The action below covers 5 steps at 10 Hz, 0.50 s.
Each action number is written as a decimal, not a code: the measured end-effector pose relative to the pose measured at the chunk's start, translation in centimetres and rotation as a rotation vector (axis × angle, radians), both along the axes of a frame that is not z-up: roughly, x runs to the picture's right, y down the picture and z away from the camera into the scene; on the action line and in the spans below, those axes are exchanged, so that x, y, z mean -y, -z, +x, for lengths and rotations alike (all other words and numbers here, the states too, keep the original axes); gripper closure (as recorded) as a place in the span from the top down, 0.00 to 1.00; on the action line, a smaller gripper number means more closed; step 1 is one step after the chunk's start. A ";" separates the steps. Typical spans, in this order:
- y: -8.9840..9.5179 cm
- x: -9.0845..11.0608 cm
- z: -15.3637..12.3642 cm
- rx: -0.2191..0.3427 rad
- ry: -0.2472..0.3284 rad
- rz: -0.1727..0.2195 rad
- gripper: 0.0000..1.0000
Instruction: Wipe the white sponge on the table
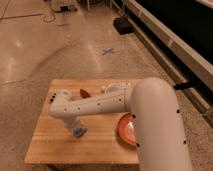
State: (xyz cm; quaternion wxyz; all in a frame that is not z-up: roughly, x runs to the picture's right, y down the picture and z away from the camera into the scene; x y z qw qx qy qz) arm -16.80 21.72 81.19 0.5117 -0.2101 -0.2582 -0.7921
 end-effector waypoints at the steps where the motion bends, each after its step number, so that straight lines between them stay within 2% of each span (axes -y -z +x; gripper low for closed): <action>1: 0.0 -0.2 -0.3 -0.003 0.004 -0.004 0.11; 2: 0.1 -0.3 -0.2 -0.007 -0.002 -0.006 0.07; 5: -0.3 0.1 2.0 -0.010 -0.007 -0.010 0.06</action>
